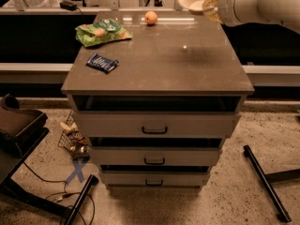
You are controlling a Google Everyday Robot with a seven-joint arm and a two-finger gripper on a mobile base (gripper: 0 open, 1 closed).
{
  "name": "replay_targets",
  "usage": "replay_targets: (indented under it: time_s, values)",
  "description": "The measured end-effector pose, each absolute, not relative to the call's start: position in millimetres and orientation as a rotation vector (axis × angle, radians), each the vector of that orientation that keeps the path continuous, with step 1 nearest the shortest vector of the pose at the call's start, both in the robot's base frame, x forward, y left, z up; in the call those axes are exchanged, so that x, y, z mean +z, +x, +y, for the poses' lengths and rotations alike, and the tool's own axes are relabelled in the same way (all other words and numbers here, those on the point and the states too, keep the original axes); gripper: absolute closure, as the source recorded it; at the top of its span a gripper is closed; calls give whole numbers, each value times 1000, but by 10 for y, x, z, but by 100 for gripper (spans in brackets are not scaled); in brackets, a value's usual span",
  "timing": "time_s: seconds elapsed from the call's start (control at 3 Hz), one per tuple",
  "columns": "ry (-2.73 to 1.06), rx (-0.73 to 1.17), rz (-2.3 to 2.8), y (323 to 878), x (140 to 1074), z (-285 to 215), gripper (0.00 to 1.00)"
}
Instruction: Move paper bowl near orange
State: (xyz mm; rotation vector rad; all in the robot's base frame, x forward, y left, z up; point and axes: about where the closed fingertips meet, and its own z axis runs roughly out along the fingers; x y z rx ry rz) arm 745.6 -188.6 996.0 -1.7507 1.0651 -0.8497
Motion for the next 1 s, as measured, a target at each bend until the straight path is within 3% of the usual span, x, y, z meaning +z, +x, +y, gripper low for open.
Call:
replay_targets:
  time_s: [1.0]
  values:
    - [-1794, -877, 1136, 8738, 9615, -1843, 100]
